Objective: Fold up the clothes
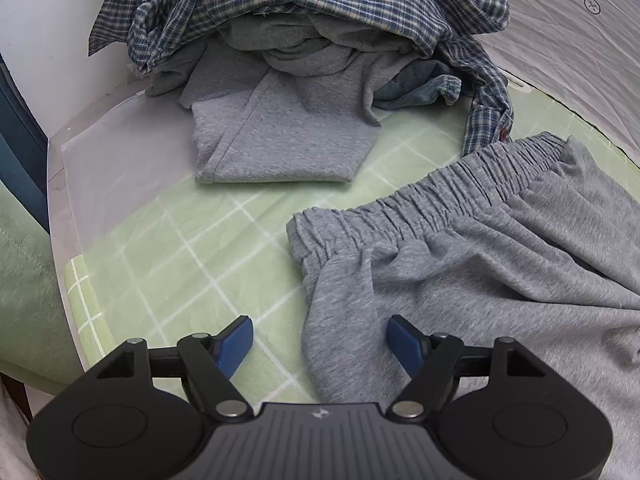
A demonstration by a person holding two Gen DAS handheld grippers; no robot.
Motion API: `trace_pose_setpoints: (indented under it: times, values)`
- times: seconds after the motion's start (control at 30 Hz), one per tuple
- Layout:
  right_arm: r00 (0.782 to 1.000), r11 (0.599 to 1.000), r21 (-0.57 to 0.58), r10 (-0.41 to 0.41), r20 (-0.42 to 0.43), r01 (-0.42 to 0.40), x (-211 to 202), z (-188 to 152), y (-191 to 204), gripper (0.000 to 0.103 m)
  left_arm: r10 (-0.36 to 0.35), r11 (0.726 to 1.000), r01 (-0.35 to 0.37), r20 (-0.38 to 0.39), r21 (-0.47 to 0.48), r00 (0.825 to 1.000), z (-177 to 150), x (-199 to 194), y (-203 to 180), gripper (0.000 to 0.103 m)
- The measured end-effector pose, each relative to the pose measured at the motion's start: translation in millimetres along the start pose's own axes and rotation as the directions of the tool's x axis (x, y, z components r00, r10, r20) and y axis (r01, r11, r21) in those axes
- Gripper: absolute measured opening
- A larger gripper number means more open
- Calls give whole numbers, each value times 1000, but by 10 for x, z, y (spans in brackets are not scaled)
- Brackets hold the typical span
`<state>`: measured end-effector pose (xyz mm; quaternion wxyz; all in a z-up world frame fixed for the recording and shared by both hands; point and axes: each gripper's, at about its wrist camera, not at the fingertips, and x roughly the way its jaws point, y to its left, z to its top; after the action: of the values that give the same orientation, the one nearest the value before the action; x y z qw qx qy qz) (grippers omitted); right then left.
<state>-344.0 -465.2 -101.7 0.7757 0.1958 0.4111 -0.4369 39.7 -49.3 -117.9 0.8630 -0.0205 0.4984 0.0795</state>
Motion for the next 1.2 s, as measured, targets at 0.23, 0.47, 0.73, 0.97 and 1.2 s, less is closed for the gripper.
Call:
trace_pose_setpoints:
  times: [0.23,0.47,0.73,0.97,1.2]
  values:
    - [978,952,-235,-176,108,197,-97,342,-135,5,-17,999,16,-10,-33,1000,11,56,90,88]
    - [921,799,-464,-293,256,383,-10,801,-130,26,-13,999,13,-10,-33,1000,10,71,98,90]
    - [948,951,-172,-214,234,257,-42,789,-232,46,0,999,-1,-5,-50,1000,-3,64,90,90]
    - [974,985,12,-171,146,171,-52,384,-334,43,2,998,-3,-14,-66,1000,6,73,97,92]
    - [984,891,448,-17,180,-67,-188,279,-703,44,11,997,-13,-24,-82,1000,15,74,89,92]
